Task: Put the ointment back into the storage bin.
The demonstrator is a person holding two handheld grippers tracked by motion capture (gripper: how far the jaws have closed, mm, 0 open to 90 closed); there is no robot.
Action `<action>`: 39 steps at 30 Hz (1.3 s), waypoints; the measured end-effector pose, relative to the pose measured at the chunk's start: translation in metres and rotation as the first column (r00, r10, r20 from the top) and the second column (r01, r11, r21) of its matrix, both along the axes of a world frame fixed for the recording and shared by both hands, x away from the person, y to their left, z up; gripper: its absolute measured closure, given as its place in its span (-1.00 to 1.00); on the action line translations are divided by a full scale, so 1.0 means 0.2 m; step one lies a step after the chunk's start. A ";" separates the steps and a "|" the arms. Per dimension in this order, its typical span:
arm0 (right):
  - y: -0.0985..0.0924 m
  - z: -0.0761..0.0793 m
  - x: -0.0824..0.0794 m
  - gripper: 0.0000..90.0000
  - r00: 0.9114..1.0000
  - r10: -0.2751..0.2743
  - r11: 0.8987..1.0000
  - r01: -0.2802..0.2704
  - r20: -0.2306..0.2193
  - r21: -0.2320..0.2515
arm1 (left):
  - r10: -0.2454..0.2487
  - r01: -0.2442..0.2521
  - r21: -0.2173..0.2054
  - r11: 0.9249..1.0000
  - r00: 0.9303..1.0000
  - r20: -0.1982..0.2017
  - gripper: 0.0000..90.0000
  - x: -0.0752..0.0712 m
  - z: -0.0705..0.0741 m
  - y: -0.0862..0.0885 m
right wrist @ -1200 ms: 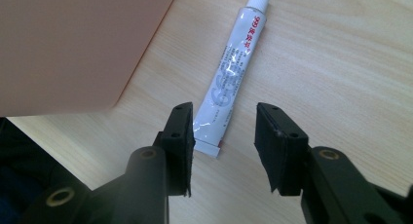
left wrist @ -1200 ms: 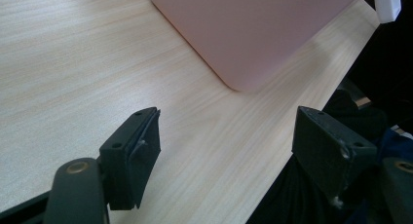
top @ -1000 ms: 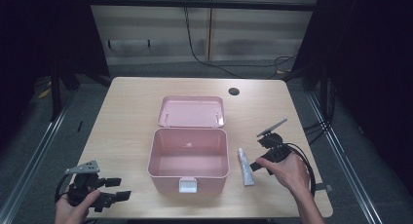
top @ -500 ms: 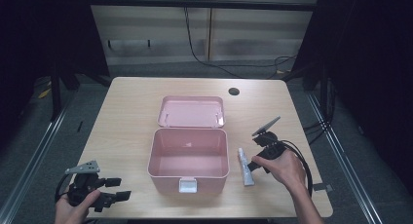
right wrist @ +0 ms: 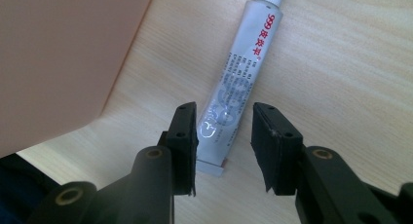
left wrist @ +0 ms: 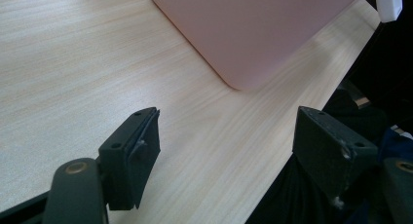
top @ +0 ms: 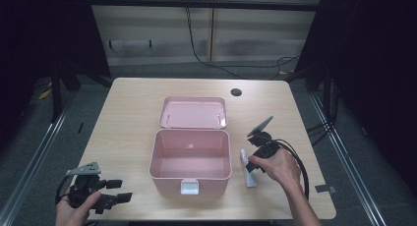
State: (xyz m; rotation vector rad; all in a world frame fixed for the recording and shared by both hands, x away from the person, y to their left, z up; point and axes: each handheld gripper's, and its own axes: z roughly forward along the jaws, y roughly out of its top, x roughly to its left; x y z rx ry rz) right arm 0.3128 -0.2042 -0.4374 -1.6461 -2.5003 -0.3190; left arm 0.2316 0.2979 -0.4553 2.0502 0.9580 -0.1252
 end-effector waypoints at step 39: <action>0.12 -0.15 0.04 0.48 0.998 0.054 0.988 -0.056 -0.019 -0.147 | -0.006 0.006 -0.010 1.000 1.000 0.001 -0.45 0.00 0.00 0.00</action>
